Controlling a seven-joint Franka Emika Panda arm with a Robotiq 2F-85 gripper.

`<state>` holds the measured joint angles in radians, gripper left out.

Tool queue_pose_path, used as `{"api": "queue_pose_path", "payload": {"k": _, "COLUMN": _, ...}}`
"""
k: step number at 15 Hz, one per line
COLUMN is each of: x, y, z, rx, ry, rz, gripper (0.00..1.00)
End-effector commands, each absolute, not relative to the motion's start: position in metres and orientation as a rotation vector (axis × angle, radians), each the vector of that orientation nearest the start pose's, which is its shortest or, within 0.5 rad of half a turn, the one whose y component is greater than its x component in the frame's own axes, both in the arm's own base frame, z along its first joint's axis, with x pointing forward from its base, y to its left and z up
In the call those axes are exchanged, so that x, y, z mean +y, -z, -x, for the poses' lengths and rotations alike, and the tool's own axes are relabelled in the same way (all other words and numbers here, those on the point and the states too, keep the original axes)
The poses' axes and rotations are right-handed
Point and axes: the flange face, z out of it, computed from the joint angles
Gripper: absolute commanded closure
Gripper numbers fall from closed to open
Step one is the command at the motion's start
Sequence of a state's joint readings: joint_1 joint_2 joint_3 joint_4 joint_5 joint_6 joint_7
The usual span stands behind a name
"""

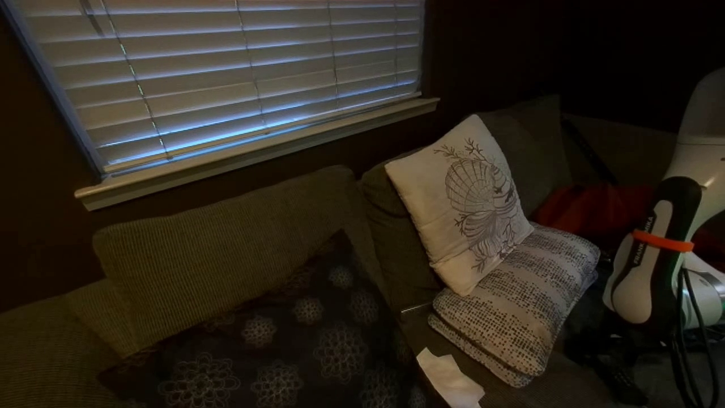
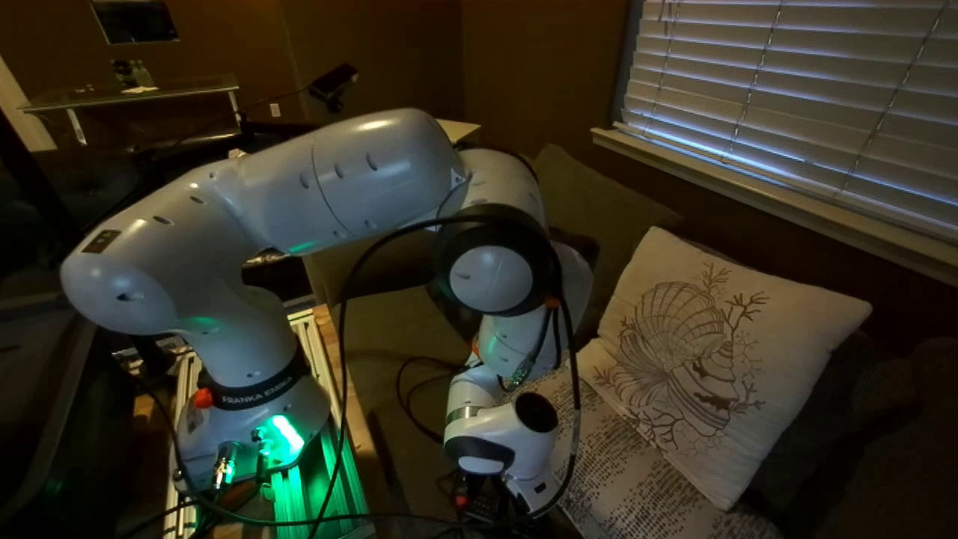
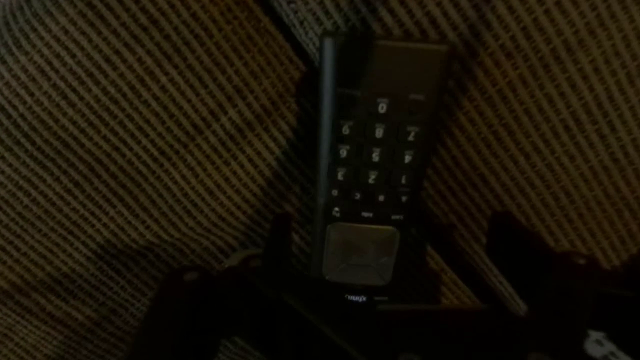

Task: Put the black remote control on the white and black pillow.

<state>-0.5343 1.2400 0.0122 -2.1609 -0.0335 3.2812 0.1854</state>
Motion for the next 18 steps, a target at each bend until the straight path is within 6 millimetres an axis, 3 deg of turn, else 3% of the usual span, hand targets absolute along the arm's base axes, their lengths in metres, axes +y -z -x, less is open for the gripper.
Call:
{"api": "queue_pose_path", "payload": {"k": 1, "x": -0.188, "y": 0.163, "z": -0.341, "rx": 1.031, "ry": -0.264, "rz": 2.905, "gripper": 0.00}}
{"api": "queue_pose_path", "payload": {"k": 8, "x": -0.192, "y": 0.175, "z": -0.348, "rx": 1.052, "ry": -0.351, "rz": 2.888, "gripper": 0.01}}
{"api": "queue_pose_path", "payload": {"k": 10, "x": -0.193, "y": 0.178, "z": -0.351, "rx": 1.056, "ry": -0.345, "rz": 2.890, "gripper": 0.26}}
{"api": "queue_pose_path", "payload": {"k": 16, "x": -0.187, "y": 0.176, "z": -0.352, "rx": 1.084, "ry": -0.333, "rz": 2.905, "gripper": 0.67}}
{"api": "queue_pose_path", "payload": {"k": 18, "x": -0.184, "y": 0.170, "z": -0.351, "rx": 1.093, "ry": -0.332, "rz": 2.919, "gripper": 0.71}}
